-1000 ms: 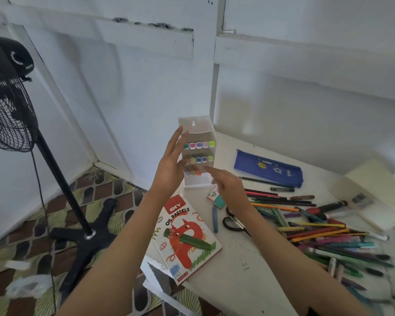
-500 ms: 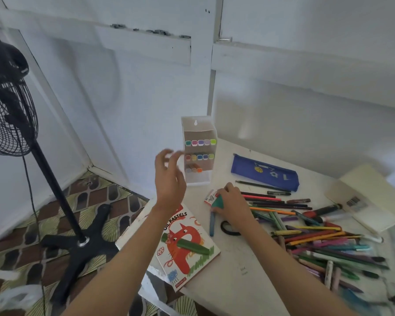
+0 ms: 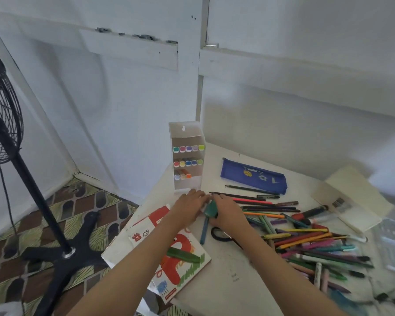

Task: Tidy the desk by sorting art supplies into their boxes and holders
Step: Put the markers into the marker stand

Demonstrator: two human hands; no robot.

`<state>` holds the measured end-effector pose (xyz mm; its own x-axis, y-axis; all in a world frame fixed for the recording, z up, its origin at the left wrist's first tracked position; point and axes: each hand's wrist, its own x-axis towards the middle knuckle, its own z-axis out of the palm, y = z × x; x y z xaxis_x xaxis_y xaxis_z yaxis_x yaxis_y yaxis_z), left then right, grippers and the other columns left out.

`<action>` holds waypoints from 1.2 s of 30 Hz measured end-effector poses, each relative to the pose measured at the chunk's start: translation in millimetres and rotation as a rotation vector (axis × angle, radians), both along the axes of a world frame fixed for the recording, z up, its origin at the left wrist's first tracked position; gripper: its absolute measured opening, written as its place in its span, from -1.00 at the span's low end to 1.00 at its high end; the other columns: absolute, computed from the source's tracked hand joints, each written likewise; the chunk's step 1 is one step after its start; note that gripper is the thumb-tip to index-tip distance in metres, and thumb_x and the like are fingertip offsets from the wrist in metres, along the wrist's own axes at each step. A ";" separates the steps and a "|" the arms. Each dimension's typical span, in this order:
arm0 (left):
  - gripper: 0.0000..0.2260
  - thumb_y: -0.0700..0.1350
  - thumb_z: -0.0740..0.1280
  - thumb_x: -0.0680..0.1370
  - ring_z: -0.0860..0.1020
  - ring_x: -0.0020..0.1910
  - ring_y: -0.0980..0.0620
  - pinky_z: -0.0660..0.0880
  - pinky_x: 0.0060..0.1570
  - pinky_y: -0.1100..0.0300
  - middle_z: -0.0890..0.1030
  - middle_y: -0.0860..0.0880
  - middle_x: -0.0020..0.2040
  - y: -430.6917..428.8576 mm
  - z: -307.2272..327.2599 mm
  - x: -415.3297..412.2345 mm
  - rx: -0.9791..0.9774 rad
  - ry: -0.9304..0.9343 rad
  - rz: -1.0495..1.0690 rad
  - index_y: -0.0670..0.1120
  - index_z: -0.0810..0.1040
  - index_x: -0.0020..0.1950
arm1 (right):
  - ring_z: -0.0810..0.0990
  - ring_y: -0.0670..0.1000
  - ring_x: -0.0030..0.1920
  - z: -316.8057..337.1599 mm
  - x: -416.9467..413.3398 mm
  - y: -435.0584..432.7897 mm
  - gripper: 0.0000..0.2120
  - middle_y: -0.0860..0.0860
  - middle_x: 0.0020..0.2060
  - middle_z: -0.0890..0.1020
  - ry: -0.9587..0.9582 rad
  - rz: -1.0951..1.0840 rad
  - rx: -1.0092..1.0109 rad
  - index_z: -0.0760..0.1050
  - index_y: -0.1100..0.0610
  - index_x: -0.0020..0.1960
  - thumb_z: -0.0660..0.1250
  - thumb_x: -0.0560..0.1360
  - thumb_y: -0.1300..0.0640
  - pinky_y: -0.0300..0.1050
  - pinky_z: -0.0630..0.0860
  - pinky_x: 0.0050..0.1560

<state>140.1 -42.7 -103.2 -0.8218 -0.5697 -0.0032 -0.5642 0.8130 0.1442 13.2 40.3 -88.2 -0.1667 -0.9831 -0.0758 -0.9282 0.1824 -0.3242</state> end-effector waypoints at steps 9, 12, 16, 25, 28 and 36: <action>-0.50 -0.16 0.43 0.48 0.49 0.10 0.07 0.48 0.04 0.33 0.39 -0.02 0.33 5.9 3.7 30.6 0.548 0.566 0.325 0.01 0.34 0.36 | 0.52 -0.07 -0.02 7.3 -0.6 -8.5 -0.50 0.02 0.05 0.40 -0.587 -0.144 -0.229 0.42 0.12 0.23 0.47 0.33 0.28 -0.48 0.48 -0.08; -0.55 -0.23 0.46 0.44 0.56 0.05 0.04 0.51 -0.10 0.41 0.51 0.05 0.20 5.7 5.7 35.1 0.702 0.856 0.487 0.02 0.38 0.24 | 0.57 -0.06 -0.07 11.0 8.4 -17.1 -0.51 0.01 0.02 0.48 -0.688 -0.144 -0.269 0.44 0.11 0.17 0.49 0.30 0.30 -0.48 0.46 -0.19; -0.62 -0.25 0.42 0.48 0.59 0.07 0.06 0.51 -0.15 0.43 0.56 0.13 0.11 5.3 9.0 34.8 0.781 1.080 0.588 0.03 0.45 0.23 | 0.55 -0.25 -0.13 12.1 18.0 -29.2 -0.51 -0.11 -0.03 0.55 -0.723 -0.116 -0.255 0.43 0.08 0.17 0.50 0.31 0.28 -0.47 0.46 -0.22; -0.53 -0.34 0.35 0.50 0.50 0.10 0.08 0.47 -0.07 0.48 0.41 -0.04 0.21 17.4 -0.7 14.7 0.559 1.084 0.662 -0.08 0.39 0.37 | 0.61 -0.12 -0.13 0.3 15.3 -41.7 -0.57 0.04 -0.03 0.65 -0.791 -0.161 -0.340 0.53 0.14 0.21 0.43 0.37 0.36 -0.42 0.52 -0.11; -0.55 -0.34 0.34 0.51 0.49 0.06 0.08 0.43 -0.14 0.55 0.34 -0.03 0.15 14.1 -1.1 12.4 0.560 1.086 0.714 -0.09 0.38 0.37 | 0.60 -0.12 -0.14 -3.2 12.7 -44.1 -0.60 0.02 -0.05 0.64 -0.751 -0.146 -0.348 0.54 0.18 0.20 0.44 0.38 0.34 -0.45 0.50 -0.13; -0.58 -0.32 0.32 0.52 0.53 -0.05 0.06 0.36 -0.14 0.49 0.58 -0.08 0.05 3.0 -7.2 14.1 0.398 0.858 0.683 -0.06 0.42 0.34 | 0.58 -0.09 -0.19 -6.6 15.6 -46.9 -0.67 0.06 -0.03 0.65 -0.648 -0.049 -0.370 0.60 0.15 0.11 0.41 0.38 0.39 -0.30 0.54 -0.05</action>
